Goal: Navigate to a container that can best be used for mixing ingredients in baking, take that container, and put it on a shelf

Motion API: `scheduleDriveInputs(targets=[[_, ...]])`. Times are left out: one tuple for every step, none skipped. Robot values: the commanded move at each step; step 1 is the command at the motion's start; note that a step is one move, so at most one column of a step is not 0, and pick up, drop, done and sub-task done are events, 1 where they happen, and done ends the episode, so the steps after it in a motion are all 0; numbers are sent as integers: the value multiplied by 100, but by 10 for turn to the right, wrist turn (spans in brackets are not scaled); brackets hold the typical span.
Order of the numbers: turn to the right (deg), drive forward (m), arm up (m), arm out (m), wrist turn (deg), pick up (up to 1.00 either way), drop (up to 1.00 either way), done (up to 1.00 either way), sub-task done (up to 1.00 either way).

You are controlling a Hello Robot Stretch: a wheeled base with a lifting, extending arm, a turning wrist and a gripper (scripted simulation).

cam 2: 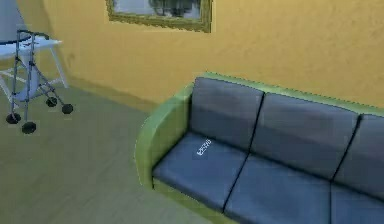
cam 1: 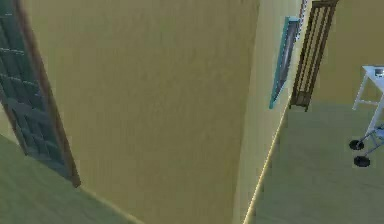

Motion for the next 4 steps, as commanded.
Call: scheduleDriveInputs(targets=[[420,0,0,0,0,0,0,0,0],[0,60,0,0,0,0,0,0,0],[-60,0,0,0,0,0,0,0,0],[0,100,0,0,0,0,0,0,0]])
